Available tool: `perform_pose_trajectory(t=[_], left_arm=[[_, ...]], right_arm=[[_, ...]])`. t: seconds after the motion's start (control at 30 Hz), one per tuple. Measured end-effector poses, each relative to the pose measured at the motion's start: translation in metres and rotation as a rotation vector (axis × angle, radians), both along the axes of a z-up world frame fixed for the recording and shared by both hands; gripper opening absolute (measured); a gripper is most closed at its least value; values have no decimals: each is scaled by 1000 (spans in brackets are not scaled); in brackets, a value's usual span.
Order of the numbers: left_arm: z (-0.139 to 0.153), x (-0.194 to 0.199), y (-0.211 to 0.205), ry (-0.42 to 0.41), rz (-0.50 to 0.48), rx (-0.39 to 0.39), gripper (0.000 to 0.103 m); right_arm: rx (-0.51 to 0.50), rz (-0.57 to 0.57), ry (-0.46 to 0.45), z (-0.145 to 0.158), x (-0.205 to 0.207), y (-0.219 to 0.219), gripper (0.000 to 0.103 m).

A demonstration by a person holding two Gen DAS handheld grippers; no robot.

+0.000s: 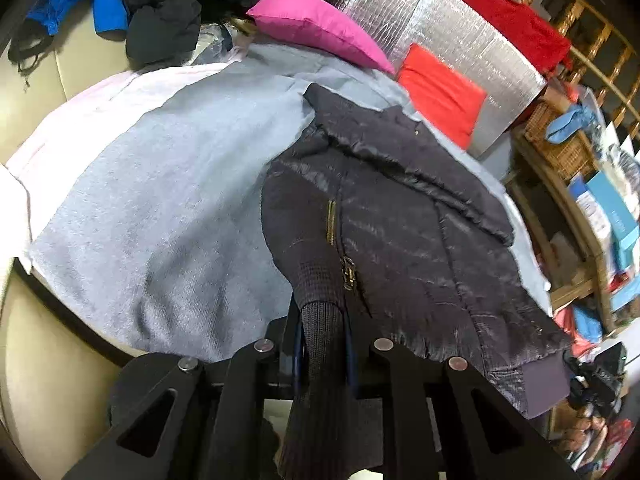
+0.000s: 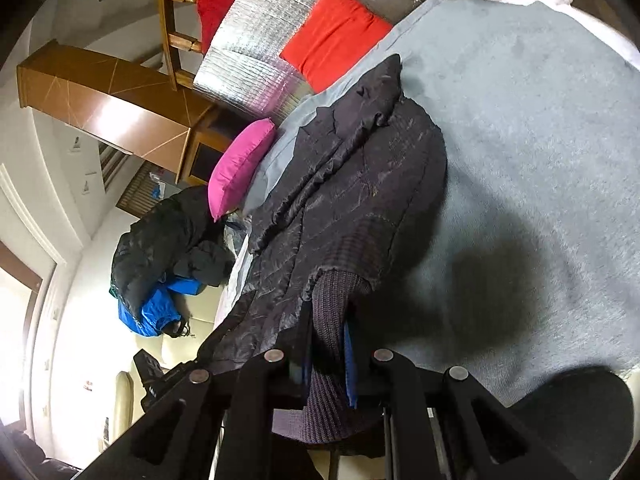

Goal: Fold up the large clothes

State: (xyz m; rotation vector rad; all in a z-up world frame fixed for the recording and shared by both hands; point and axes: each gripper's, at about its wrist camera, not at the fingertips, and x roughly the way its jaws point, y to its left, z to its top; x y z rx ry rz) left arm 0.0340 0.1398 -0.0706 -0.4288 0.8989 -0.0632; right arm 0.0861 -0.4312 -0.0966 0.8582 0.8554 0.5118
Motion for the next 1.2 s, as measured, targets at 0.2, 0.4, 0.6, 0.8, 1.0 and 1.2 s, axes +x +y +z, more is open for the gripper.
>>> perform_pose_trajectory(t=[0.2, 0.4, 0.6, 0.8, 1.0, 1.2], left_arm=[[-1, -2, -6, 13, 9, 36, 18], [2, -4, -6, 3, 6, 48, 18], [1, -6, -4, 1, 6, 37, 18], [2, -3, 0, -1, 2, 8, 18], [11, 6, 10, -24, -6, -74, 18], [36, 28, 13, -75, -23, -116, 18]], right_arm=[[0, -2, 5, 2, 1, 3, 14], [-11, -8, -3, 7, 0, 5, 14], [-26, -14, -5, 9, 0, 6, 14], [-28, -19, -8, 11, 0, 7, 14], [-28, -27, -28, 20, 4, 8, 14], [-20, -26, -71, 35, 24, 6, 14]])
